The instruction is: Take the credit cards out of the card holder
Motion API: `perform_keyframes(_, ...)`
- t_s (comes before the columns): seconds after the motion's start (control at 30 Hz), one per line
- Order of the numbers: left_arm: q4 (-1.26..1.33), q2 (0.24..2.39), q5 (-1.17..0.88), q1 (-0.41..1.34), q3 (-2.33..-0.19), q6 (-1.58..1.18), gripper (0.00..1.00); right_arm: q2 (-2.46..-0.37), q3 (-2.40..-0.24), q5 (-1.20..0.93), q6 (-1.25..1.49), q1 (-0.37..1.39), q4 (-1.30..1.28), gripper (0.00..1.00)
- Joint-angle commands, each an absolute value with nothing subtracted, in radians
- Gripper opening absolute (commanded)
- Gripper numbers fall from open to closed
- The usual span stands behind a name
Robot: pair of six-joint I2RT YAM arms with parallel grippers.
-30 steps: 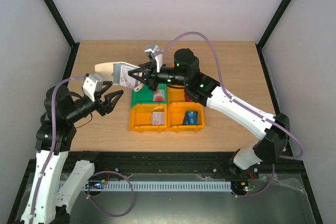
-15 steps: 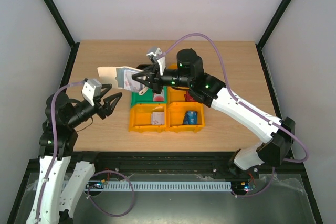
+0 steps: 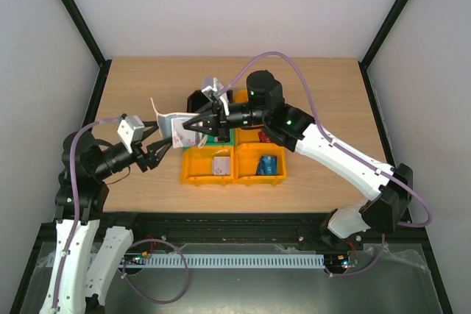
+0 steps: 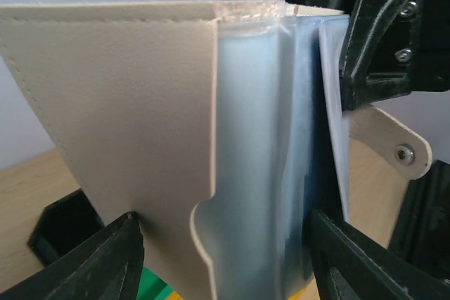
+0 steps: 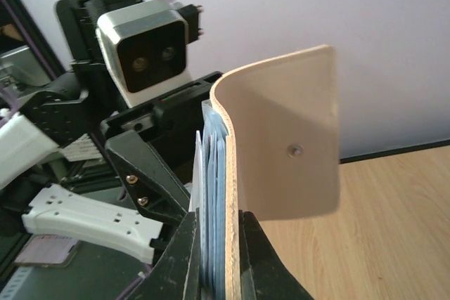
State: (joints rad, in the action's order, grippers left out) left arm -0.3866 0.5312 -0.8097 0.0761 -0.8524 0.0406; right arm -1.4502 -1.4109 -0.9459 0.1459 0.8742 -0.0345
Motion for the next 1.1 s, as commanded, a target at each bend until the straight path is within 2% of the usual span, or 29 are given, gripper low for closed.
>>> perform_keyframes(0.0,-0.322,0.53,-1.06,0.087,-0.843,0.024,0.66,-1.447,-1.419,-0.982,0.117,0.919,0.047,0.02)
perform_keyframes(0.33,-0.535,0.546,-1.229,0.098,-0.898,0.206,0.73,-1.438,-1.467,-0.899,-0.013,0.918,-0.089,0.02)
perform_keyframes(0.43,-0.563,0.549,-1.224,0.098,-0.906,0.234,0.73,-1.425,-1.474,-0.879,-0.044,0.917,-0.117,0.02)
perform_keyframes(0.6,-0.372,0.543,-1.187,0.099,-0.863,0.03,0.56,-1.43,-1.458,-0.952,0.003,0.92,-0.057,0.02)
perform_keyframes(0.73,-0.205,0.542,-1.184,0.112,-0.823,-0.113,0.35,-1.46,-1.457,-0.982,0.023,0.948,-0.001,0.02)
perform_keyframes(0.87,-0.258,0.542,-1.248,0.128,-0.826,-0.058,0.19,-1.471,-1.476,-0.971,0.015,0.95,-0.001,0.02)
perform_keyframes(0.97,-0.313,0.53,-1.275,0.131,-0.831,-0.011,0.03,-1.472,-1.475,-0.951,0.007,0.948,-0.004,0.02)
perform_keyframes(1.07,-0.364,0.518,-1.279,0.132,-0.838,0.038,0.02,-1.471,-1.476,-0.943,0.003,0.935,-0.015,0.05)
